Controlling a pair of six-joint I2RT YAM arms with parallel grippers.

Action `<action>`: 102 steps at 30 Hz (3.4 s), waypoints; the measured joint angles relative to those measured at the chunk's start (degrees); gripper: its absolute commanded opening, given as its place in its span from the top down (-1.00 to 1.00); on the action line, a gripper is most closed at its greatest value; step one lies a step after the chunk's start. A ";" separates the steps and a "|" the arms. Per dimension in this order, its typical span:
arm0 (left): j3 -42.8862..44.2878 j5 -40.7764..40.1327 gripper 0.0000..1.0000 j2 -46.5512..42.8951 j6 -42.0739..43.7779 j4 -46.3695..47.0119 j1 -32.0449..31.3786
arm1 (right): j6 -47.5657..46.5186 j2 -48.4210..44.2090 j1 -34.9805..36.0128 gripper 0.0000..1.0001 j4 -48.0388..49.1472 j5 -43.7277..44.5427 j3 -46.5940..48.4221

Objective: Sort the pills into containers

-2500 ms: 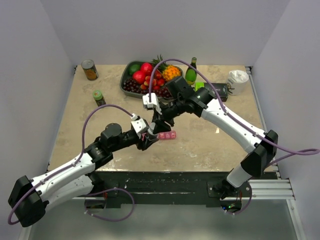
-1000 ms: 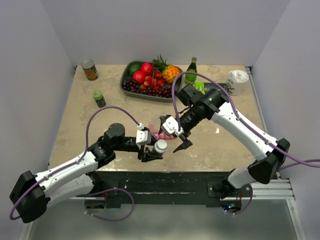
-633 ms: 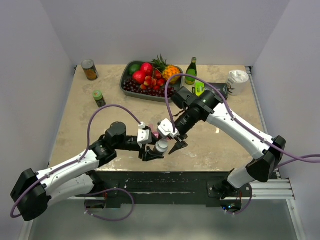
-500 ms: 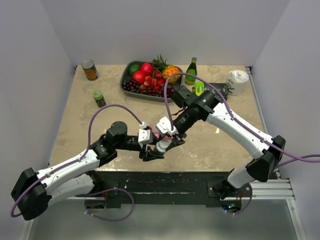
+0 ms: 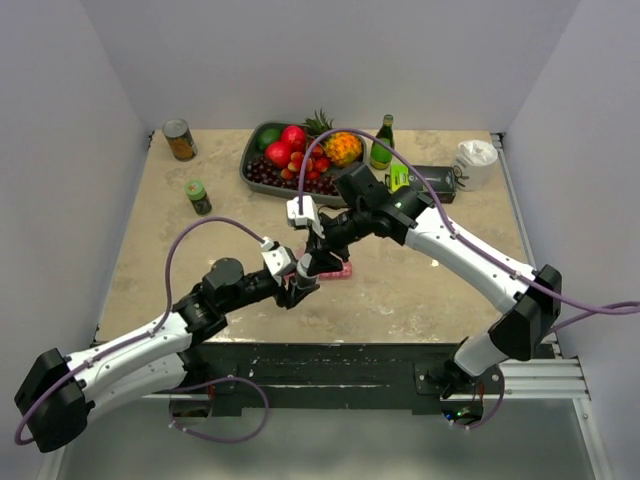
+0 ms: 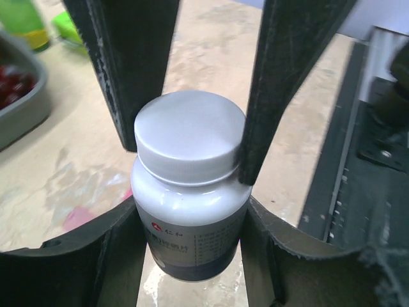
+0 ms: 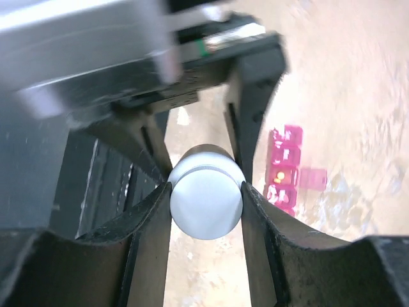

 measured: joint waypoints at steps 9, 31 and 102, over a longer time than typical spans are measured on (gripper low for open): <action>-3.80 -15.69 1.00 3.69 -3.32 8.68 -0.85 | 21.29 3.82 -1.77 -0.88 11.98 6.03 -2.47; 5.66 21.27 1.00 0.24 2.14 -2.54 -0.68 | -27.89 -1.25 -1.60 -0.59 -23.80 -18.47 5.90; 0.98 2.67 1.00 0.02 0.11 5.68 0.20 | -0.09 0.09 -1.42 0.62 -2.91 -2.71 3.43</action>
